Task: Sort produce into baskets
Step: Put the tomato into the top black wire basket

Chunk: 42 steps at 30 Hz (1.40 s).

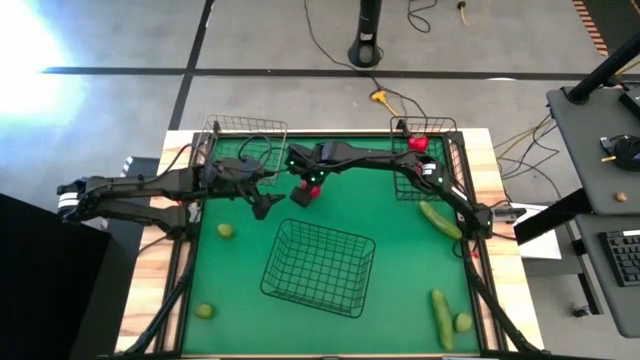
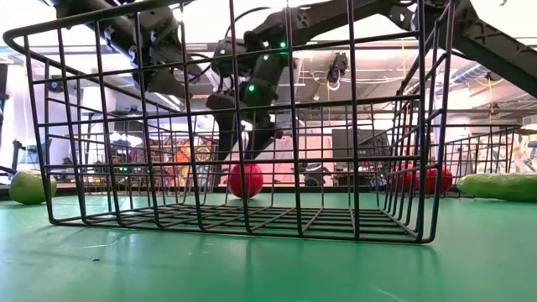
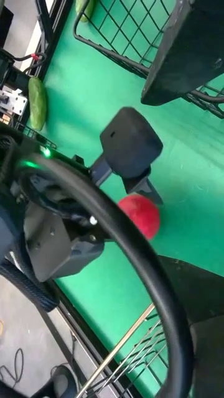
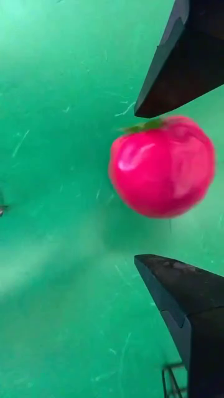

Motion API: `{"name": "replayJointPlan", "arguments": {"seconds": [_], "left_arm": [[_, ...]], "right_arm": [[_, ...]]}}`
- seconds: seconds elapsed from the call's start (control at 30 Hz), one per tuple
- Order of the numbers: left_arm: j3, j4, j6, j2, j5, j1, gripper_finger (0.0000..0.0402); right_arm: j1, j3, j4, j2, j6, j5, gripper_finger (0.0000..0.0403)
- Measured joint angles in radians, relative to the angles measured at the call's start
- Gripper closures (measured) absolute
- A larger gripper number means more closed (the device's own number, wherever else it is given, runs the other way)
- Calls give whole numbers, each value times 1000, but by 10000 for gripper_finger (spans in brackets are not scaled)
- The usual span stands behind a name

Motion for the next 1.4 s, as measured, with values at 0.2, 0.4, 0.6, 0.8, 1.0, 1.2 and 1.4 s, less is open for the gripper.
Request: {"name": "replayJointPlan", "arguments": {"seconds": [0.2, 0.4, 0.6, 0.8, 1.0, 1.2, 1.4], "left_arm": [[0, -3, -1, 0, 0, 0, 6], [0, -3, -3, 0, 1, 0, 6], [0, -4, -3, 0, 1, 0, 6], [0, -3, -3, 0, 0, 0, 6], [0, -5, -3, 0, 0, 0, 6], [0, -5, -3, 0, 0, 0, 6], [0, -14, -4, 0, 0, 0, 6]], "right_arm": [[19, 0, -19, -15, 1, -1, 35], [30, 0, -61, -18, 22, -6, 35], [41, 0, -104, -18, 43, -11, 35], [53, 1, -111, -25, 44, -26, 35], [48, 17, -121, -25, -62, -26, 35], [10, 16, -142, -20, -80, -34, 35], [17, -28, -119, -20, -146, -51, 35]]}}
